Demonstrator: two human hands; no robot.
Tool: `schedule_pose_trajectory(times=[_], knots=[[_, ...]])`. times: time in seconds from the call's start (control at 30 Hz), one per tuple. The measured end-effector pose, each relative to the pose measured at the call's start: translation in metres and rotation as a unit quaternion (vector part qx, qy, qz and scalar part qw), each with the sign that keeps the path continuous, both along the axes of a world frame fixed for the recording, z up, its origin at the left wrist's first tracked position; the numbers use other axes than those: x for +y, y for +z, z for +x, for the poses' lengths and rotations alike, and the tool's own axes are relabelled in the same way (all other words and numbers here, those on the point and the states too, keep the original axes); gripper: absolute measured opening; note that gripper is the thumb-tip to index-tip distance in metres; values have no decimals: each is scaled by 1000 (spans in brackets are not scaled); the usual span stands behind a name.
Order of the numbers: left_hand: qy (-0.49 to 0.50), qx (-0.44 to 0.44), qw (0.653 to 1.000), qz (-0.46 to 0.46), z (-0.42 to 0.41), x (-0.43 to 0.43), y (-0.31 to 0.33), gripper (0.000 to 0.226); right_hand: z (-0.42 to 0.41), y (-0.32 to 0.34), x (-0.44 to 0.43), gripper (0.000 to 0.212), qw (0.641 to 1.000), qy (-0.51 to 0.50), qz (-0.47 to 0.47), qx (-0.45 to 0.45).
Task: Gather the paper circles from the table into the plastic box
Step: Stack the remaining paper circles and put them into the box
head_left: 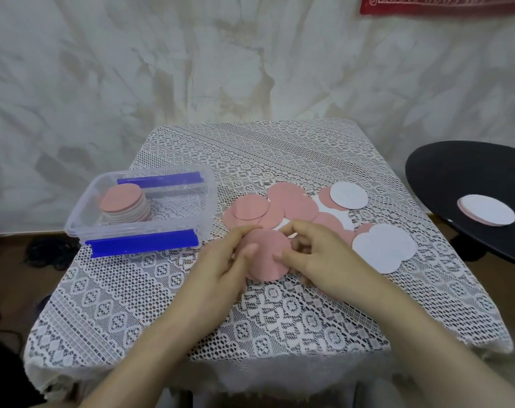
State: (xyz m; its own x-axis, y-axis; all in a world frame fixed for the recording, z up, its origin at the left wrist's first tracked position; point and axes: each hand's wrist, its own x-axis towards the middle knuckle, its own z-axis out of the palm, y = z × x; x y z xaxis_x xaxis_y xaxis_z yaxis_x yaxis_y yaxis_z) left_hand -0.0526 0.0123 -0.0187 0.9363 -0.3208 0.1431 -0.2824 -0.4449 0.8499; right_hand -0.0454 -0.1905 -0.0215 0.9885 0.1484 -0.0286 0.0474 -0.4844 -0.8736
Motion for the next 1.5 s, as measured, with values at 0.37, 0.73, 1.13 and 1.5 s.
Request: schedule_pose_trajectory(times=[0.37, 0.73, 1.13, 1.5], knots=[[1, -104, 983, 149, -2, 2, -5, 12, -20, 10, -2, 26, 976, 36, -185, -106], [5, -156, 976, 149, -5, -2, 1, 17, -31, 7, 8, 23, 952, 53, -265, -143], [17, -113, 985, 127, -4, 9, 3, 12, -23, 13, 14, 18, 956, 66, -244, -151], [134, -58, 988, 45, 10, 50, 18, 7, 4, 22, 56, 9, 988, 35, -54, -140]])
